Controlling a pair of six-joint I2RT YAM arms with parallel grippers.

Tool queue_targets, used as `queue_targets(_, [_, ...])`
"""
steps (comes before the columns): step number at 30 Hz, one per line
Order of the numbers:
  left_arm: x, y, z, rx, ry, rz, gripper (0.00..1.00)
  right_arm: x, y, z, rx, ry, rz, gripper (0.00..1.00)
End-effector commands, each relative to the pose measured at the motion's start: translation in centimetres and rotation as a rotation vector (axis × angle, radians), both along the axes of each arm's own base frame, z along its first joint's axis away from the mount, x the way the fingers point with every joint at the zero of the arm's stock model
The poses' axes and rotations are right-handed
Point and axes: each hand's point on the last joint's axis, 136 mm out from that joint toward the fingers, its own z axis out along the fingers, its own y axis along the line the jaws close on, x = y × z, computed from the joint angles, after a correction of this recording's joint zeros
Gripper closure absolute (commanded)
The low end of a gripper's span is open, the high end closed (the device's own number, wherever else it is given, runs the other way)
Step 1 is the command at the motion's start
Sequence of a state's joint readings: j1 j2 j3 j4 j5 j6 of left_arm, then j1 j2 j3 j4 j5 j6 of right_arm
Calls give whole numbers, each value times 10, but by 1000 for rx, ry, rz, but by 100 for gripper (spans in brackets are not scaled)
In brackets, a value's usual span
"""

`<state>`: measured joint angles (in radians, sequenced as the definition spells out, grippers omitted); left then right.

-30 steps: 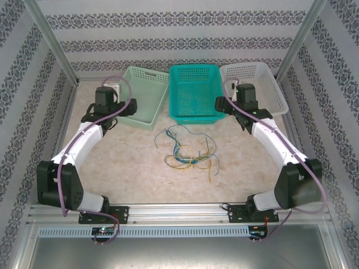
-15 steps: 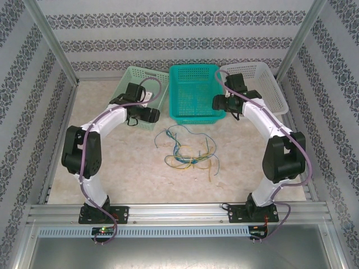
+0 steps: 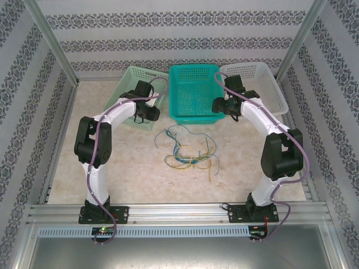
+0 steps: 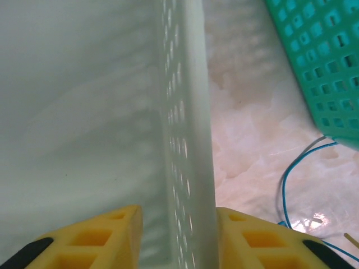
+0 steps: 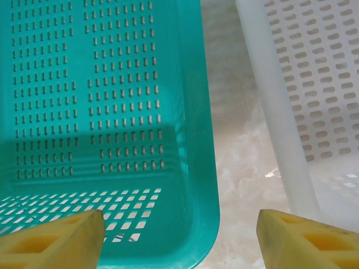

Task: Untangle the cables

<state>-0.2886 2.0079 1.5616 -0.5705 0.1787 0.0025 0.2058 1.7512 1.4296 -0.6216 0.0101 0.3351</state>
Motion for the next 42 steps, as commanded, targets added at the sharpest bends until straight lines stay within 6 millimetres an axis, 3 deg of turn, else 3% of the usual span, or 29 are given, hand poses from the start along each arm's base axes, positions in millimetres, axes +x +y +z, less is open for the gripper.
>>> queue_targets(1, [-16, 11, -15, 57, 78, 45, 71, -3, 1, 1, -10, 0, -14, 28])
queue_targets(8, [-23, 22, -20, -46, 122, 197, 95, -30, 6, 3, -18, -1, 34, 28])
queue_targets(18, [-11, 17, -18, -262, 152, 419, 100, -107, 20, 4, -21, -22, 67, 30])
queue_targets(24, [-8, 6, -9, -331, 163, 452, 100, -154, 31, -22, 24, 87, 56, 31])
queue_targets(31, [-13, -10, 8, -364, 137, 456, 80, -176, 41, -57, 100, 149, -30, 46])
queue_targets(33, [-15, -12, 11, -347, 122, 446, 73, -174, 46, -62, 120, 155, -49, 47])
queue_targets(38, [-23, -4, 19, -300, 80, 444, 43, -166, 58, -67, 167, 136, -69, 49])
queue_targets(42, [-31, 1, 33, -257, 16, 419, 29, -163, 64, -79, 182, 159, -76, 50])
